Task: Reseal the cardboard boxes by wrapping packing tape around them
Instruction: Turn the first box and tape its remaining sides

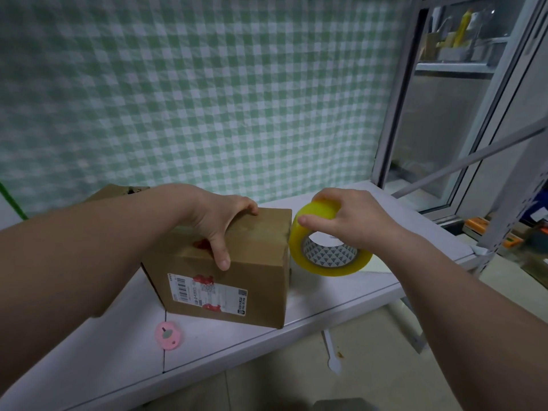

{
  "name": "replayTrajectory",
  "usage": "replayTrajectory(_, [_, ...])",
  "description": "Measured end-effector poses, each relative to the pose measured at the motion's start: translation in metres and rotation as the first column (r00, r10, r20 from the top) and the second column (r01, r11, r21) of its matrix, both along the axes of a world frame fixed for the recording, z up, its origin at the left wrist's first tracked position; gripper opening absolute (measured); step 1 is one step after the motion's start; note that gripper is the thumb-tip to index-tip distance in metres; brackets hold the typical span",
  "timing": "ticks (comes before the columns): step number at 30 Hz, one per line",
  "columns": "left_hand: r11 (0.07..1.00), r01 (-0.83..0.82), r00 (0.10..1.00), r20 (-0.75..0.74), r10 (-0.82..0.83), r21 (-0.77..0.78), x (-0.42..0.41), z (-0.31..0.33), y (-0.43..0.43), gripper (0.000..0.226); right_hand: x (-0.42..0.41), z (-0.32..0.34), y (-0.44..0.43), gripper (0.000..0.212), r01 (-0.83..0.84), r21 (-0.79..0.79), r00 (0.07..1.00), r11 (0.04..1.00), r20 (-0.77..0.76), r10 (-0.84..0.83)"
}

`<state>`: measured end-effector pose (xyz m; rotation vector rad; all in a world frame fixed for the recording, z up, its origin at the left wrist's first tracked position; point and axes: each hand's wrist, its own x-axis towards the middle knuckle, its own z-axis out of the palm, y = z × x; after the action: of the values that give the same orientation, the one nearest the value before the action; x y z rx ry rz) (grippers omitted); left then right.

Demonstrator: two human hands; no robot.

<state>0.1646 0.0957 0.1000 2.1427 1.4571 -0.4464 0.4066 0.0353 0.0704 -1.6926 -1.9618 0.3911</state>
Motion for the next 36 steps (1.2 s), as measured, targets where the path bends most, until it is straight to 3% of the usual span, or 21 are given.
replayTrajectory(9, [1.000,0.010,1.000,-0.025,-0.010,-0.002,0.002,0.001,-0.001,0.120,-0.010,0.007,0.002,0.052,0.029,-0.077,0.995,0.997,0.101,-0.021])
replayTrajectory(15, [1.000,-0.009,0.999,-0.031,0.009,0.003,0.003,0.000,-0.003,0.120,-0.033,0.025,0.004,0.048,0.108,-0.138,0.957,0.984,0.283,-0.065])
replayTrajectory(25, [1.000,-0.005,0.998,0.060,0.006,-0.016,-0.006,-0.011,-0.005,0.126,-0.084,0.037,0.008,0.028,0.198,0.118,0.722,0.973,0.654,-0.226])
replayTrajectory(31, [0.921,0.154,0.975,0.095,-0.200,0.358,0.013,-0.034,-0.043,0.100,-0.103,0.039,0.012,0.018,0.218,0.166,0.593,0.962,0.760,-0.266])
replayTrajectory(36, [0.863,0.201,0.958,0.090,-0.272,0.463,0.028,-0.058,-0.057,0.087,-0.116,0.037,0.016,0.013,0.183,0.190,0.502,0.965,0.826,-0.257])
